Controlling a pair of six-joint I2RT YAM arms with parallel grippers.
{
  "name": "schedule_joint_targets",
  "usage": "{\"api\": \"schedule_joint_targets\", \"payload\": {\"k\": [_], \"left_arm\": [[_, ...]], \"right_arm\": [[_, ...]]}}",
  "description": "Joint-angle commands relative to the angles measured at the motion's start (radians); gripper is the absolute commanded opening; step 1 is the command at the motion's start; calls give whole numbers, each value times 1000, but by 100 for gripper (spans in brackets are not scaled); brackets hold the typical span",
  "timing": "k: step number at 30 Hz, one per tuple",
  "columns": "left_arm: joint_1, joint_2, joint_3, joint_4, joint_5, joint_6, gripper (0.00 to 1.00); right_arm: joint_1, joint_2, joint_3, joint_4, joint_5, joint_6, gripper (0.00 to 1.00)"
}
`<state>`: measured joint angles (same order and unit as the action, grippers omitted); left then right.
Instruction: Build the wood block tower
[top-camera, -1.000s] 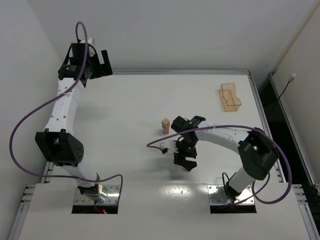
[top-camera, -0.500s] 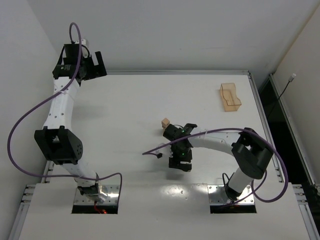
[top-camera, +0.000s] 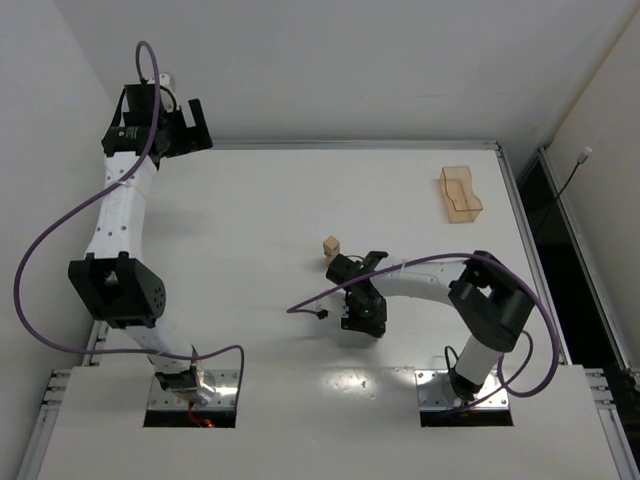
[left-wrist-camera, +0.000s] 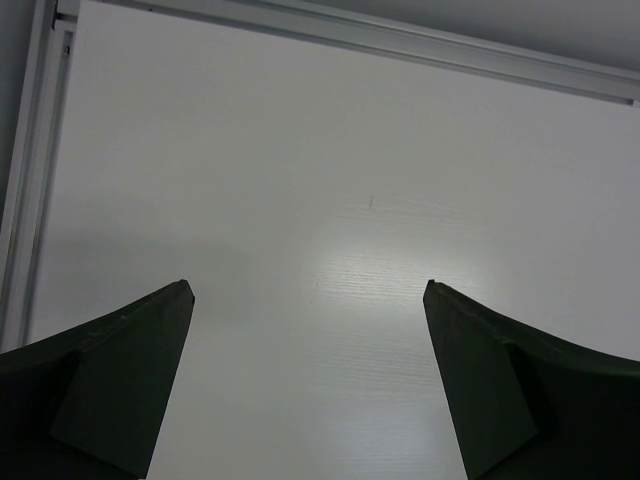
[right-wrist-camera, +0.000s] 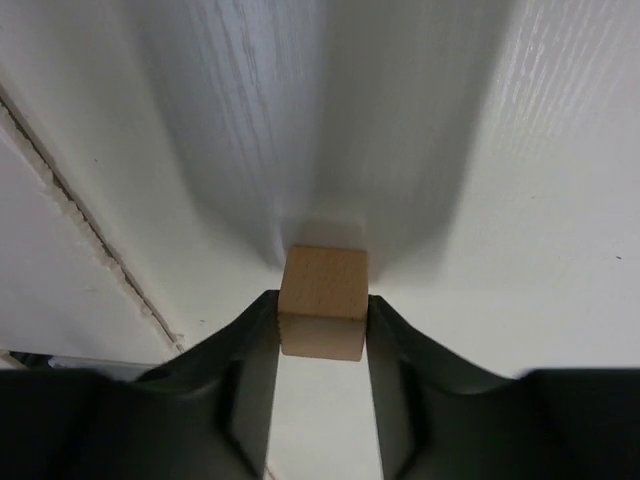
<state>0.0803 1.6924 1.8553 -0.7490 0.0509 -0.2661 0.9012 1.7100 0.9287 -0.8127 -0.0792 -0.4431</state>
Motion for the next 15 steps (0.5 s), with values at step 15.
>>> {"api": "schedule_joint_targets", "payload": {"k": [15], "left_arm": [[-30, -29, -34, 59, -42, 7, 99]], "right_arm": [[-76, -150, 286, -95, -95, -6, 0]]}}
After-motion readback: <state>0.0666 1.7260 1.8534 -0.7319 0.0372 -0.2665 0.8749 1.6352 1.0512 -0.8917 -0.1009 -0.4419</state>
